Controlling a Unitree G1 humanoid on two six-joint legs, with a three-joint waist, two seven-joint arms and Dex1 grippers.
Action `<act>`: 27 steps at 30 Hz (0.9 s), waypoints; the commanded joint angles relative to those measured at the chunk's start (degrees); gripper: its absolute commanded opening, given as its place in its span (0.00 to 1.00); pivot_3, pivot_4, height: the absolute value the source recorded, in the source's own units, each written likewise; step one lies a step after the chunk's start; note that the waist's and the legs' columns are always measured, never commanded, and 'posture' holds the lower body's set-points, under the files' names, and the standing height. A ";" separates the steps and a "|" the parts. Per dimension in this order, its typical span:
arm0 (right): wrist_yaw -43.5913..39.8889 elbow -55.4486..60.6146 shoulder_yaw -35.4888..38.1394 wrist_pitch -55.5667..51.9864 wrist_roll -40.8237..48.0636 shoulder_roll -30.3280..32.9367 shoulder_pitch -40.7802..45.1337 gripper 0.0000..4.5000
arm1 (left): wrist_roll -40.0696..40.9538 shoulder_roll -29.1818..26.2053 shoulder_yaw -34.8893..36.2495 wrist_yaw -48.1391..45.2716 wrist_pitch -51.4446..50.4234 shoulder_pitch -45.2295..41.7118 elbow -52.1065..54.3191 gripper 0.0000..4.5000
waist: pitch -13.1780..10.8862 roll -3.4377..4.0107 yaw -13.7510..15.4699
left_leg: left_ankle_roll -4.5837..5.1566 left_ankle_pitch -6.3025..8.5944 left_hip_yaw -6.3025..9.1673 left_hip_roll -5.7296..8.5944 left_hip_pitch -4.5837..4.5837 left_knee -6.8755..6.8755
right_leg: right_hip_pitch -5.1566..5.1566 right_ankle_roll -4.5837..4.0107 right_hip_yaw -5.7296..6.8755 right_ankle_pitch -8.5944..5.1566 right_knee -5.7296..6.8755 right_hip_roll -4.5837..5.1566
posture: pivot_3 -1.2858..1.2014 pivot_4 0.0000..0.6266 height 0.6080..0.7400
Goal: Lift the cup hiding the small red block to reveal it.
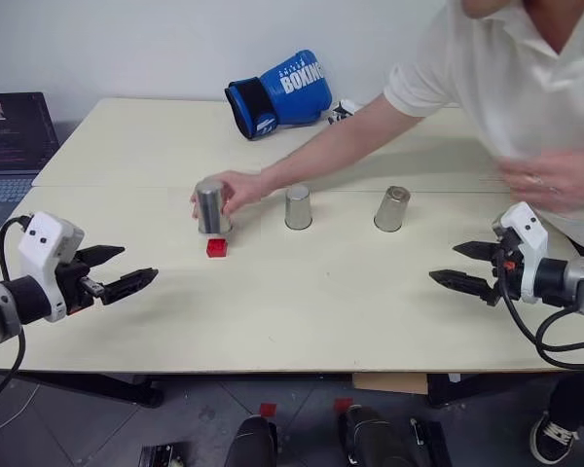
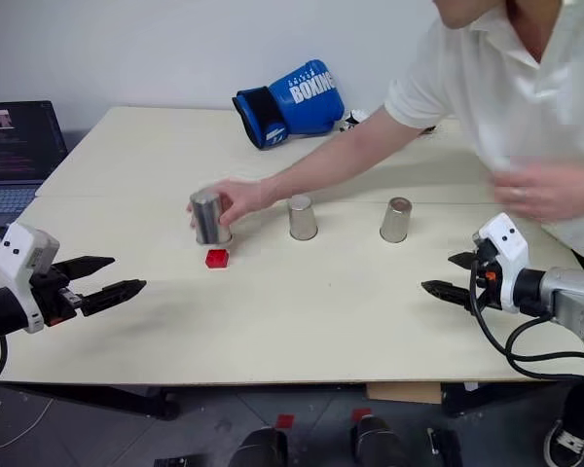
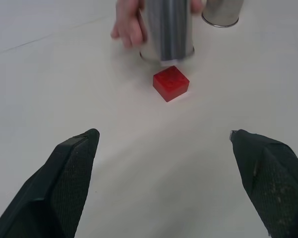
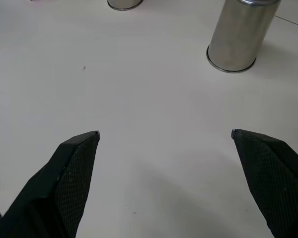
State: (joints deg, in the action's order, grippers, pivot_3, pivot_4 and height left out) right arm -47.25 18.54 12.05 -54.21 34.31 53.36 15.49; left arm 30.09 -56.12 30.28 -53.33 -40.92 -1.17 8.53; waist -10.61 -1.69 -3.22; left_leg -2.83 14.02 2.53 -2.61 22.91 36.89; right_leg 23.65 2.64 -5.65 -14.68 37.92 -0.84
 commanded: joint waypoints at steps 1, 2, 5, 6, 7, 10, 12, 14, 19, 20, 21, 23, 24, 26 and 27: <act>0.00 0.28 0.59 1.28 -0.51 0.87 0.98 1.00 | -0.16 -1.26 0.15 -0.35 1.16 -0.96 0.36 0.99 | 0.00 0.00 0.00 | 0.00 0.00 0.00 0.00 0.00 0.00 | 0.00 0.00 0.00 0.00 0.00 0.00 | 0.52 0.24 1.00; 0.04 0.26 0.61 1.22 -0.51 0.83 1.09 1.00 | -0.17 -1.28 0.04 -0.41 1.23 -1.08 0.20 0.99 | 0.00 0.00 0.00 | 0.00 0.00 0.00 0.00 0.00 0.01 | 0.00 0.00 0.00 0.00 0.00 0.00 | 0.52 0.24 1.00; 0.13 0.42 0.85 1.18 -0.53 0.73 0.95 1.00 | -0.55 -1.36 -0.39 -0.63 1.93 -1.28 -0.40 0.99 | 0.00 0.00 0.00 | 0.00 0.00 0.00 0.00 0.00 0.01 | 0.00 0.00 0.00 0.00 0.02 0.00 | 0.52 0.24 1.00; 0.15 0.44 0.84 1.23 -0.58 0.70 0.88 1.00 | -0.62 -1.39 -0.54 -0.73 2.13 -1.29 -0.48 0.99 | 0.00 0.00 0.00 | 0.00 0.00 0.00 0.00 0.00 0.01 | 0.00 0.01 0.00 0.00 0.02 0.00 | 0.52 0.24 1.00; 0.21 0.59 0.87 1.17 -0.53 0.66 0.80 1.00 | -0.56 -1.35 -0.61 -0.72 2.16 -1.36 -0.53 0.99 | 0.00 0.00 0.00 | 0.00 0.00 0.00 0.00 -0.01 0.00 | 0.00 0.01 0.00 0.00 0.03 0.00 | 0.52 0.24 1.00; 0.37 1.07 1.07 0.87 -0.26 0.55 0.65 1.00 | -0.47 -1.33 -0.82 -0.73 2.41 -1.58 -0.79 0.99 | 0.00 0.00 -0.01 | 0.00 0.00 0.00 0.00 -0.01 0.01 | 0.00 0.00 0.00 0.00 0.03 0.00 | 0.52 0.24 1.00; 0.34 1.09 1.16 0.81 -0.20 0.67 0.64 1.00 | -0.56 -1.46 -1.10 -0.82 2.69 -1.91 -1.23 0.99 | 0.00 0.00 0.00 | 0.00 0.00 0.00 0.00 -0.01 0.01 | 0.00 0.01 0.00 0.00 0.03 0.00 | 0.52 0.24 1.00; 0.23 0.85 1.18 0.93 -0.28 0.81 0.71 1.00 | -0.67 -1.63 -1.41 -0.93 2.94 -2.34 -1.73 0.99 | 0.00 0.00 0.01 | 0.00 0.00 0.00 0.00 0.00 0.02 | 0.00 0.01 0.00 0.00 0.04 0.00 | 0.52 0.24 1.00; 0.39 0.78 0.99 0.97 -0.37 0.66 1.00 1.00 | -1.05 -1.77 -1.59 -1.34 3.24 -2.87 -2.26 0.99 | 0.00 0.00 0.00 | 0.00 0.00 0.00 0.00 -0.01 0.02 | 0.00 0.01 0.00 0.01 0.05 0.00 | 0.52 0.24 1.00; 0.46 0.79 0.85 1.00 -0.40 0.53 1.06 1.00 | -1.12 -1.75 -1.57 -1.41 3.25 -2.87 -2.23 0.99 | 0.00 0.00 0.00 | 0.00 0.00 0.00 0.00 -0.01 0.02 | 0.00 0.02 0.00 0.01 0.05 0.00 | 0.52 0.24 1.00; 0.52 0.78 0.75 1.02 -0.41 0.43 1.13 1.00 | -1.16 -1.75 -1.55 -1.46 3.25 -2.84 -2.16 0.99 | 0.00 0.00 0.00 | 0.00 0.00 0.00 0.00 -0.01 0.02 | 0.00 0.02 0.00 0.01 0.05 0.00 | 0.52 0.24 1.00; 0.58 0.75 0.68 1.06 -0.41 0.34 1.18 1.00 | -1.17 -1.73 -1.46 -1.47 3.18 -2.79 -2.02 0.99 | 0.00 0.00 0.00 | 0.00 0.00 0.00 0.00 -0.01 0.02 | 0.00 0.02 0.00 0.01 0.05 0.00 | 0.52 0.24 1.00; 0.59 0.74 0.67 1.08 -0.40 0.33 1.18 1.00 | -1.18 -1.73 -1.43 -1.48 3.15 -2.76 -1.98 0.99 | 0.00 0.00 0.00 | 0.00 0.00 0.00 0.00 0.00 0.02 | 0.00 0.02 0.00 0.01 0.05 0.00 | 0.52 0.24 1.00; 0.59 0.71 0.64 1.08 -0.36 0.34 1.19 1.00 | -1.22 -1.76 -1.40 -1.49 3.13 -2.74 -1.95 0.99 | 0.00 0.00 -0.01 | 0.00 0.00 0.00 0.00 -0.01 0.02 | 0.00 0.03 0.00 0.02 0.05 0.00 | 0.52 0.24 1.00; 0.60 0.69 0.57 1.11 -0.38 0.33 1.19 1.00 | -1.24 -1.77 -1.40 -1.48 3.10 -2.74 -1.92 0.99 | 0.00 0.00 -0.01 | 0.00 0.00 0.00 0.00 -0.01 0.03 | 0.00 0.03 0.00 0.02 0.06 0.00 | 0.52 0.24 1.00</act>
State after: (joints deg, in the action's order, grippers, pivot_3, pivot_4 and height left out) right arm -46.71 18.21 12.00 -54.10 33.93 53.35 15.77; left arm 28.88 -56.45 28.15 -54.56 -38.61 -3.12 6.09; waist -10.60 -1.69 -3.23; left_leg -2.83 14.02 2.53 -2.61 22.90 36.91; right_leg 23.65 2.66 -5.65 -14.66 37.98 -0.85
